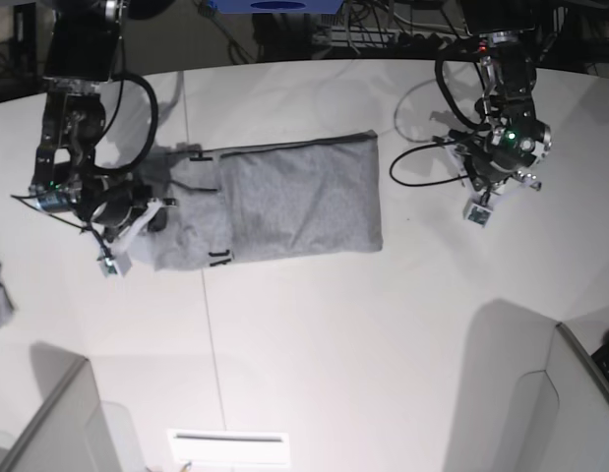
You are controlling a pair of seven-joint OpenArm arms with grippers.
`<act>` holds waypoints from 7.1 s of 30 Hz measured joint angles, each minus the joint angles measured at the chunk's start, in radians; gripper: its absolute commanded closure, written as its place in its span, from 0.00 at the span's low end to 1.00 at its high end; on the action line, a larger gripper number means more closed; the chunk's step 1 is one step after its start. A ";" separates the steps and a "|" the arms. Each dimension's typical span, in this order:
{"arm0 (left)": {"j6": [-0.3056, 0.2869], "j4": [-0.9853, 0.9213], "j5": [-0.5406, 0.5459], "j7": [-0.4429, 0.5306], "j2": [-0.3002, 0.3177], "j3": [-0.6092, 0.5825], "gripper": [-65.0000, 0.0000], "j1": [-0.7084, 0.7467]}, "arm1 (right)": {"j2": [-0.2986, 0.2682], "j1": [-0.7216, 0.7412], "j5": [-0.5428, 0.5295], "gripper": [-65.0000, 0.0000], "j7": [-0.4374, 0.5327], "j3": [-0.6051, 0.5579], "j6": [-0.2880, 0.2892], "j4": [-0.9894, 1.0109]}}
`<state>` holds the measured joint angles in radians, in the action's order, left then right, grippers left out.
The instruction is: Fold the T-shirt properly
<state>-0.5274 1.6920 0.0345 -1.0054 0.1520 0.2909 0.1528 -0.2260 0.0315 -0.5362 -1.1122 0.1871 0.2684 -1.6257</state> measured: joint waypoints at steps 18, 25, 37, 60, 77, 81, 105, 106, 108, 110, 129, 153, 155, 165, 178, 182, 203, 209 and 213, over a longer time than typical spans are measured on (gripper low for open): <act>0.005 -0.008 -0.010 0.000 0.001 -0.188 1.00 -0.037 | 0.028 0.003 0.043 1.00 -0.032 -0.303 -0.201 -0.291; 0.019 -0.005 -0.032 0.000 -0.013 -0.254 1.00 -0.042 | 0.032 0.003 0.047 1.00 -0.027 -0.386 -0.261 -0.301; 0.022 -0.003 -0.028 0.004 -0.047 -0.275 1.00 -0.042 | 0.056 -0.010 0.047 1.00 -0.025 -0.388 -0.262 -0.350; 0.010 0.025 0.007 0.026 -0.024 -0.269 1.00 0.001 | 0.065 -0.040 0.049 1.00 0.263 -0.653 -0.272 -0.173; 0.004 0.074 0.006 0.023 -0.009 -0.273 1.00 0.061 | 0.209 -0.004 0.193 1.00 0.260 -0.655 -0.272 -0.074; 0.004 0.075 0.007 0.019 -0.010 -0.272 1.00 0.061 | 0.213 0.022 0.188 1.00 0.260 -0.657 -0.272 -0.064; -0.004 0.243 0.013 -0.008 -0.010 0.289 1.00 0.227 | 0.237 0.015 0.188 0.41 0.198 -0.658 -0.270 -0.026; -0.005 0.243 0.015 -0.008 -0.010 0.319 1.00 0.228 | 0.237 0.015 0.187 0.41 0.188 -0.658 -0.270 -0.048; -0.004 0.243 0.016 -0.008 -0.011 0.367 1.00 0.227 | 0.237 0.021 0.189 0.41 0.164 -0.658 -0.270 -0.091; -0.027 0.243 0.015 -0.008 -0.011 0.401 1.00 0.227 | 0.241 0.023 0.189 0.41 0.153 -0.658 -0.269 -0.110; -0.127 0.243 0.015 -0.004 -0.012 0.468 1.00 0.219 | 0.312 0.126 0.192 0.41 0.139 -1.046 -0.269 -0.024; -0.128 0.240 0.019 -0.004 -0.017 0.538 1.00 0.185 | 0.141 -0.026 0.208 1.00 0.150 -0.840 -0.273 -0.100; -0.128 0.241 0.018 -0.004 -0.019 0.537 1.00 0.180 | 0.139 -0.021 0.203 1.00 0.153 -0.912 -0.273 -0.080; -0.128 0.237 0.018 -0.005 -0.018 0.533 1.00 0.177 | 0.170 0.018 0.184 1.00 0.173 -1.093 -0.270 -0.083; -0.128 0.237 0.017 -0.005 -0.016 0.539 1.00 0.180 | 0.178 0.047 0.198 1.00 0.126 -0.896 -0.269 -0.096; -0.128 0.237 0.019 -0.006 -0.016 0.534 1.00 0.175 | 0.197 0.075 0.200 1.00 0.161 -1.000 -0.276 0.034; -0.125 0.234 0.605 -0.019 -0.026 0.533 1.00 0.221 | 0.079 -0.140 0.195 1.00 0.159 -0.642 -0.269 -0.343; -0.125 0.234 0.692 -0.016 -0.030 0.532 0.93 0.216 | 0.009 -0.269 0.196 1.00 0.332 -0.482 -0.270 -0.343; -0.125 0.198 0.765 -0.013 -0.030 0.533 0.38 0.213 | 0.008 -0.309 0.192 1.00 0.365 -0.431 -0.268 -0.343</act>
<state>-0.6521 1.8904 0.7994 -1.0180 0.1219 0.8234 0.3660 -0.2180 -0.2779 -0.3447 -0.7471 -0.2436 0.0002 -1.9686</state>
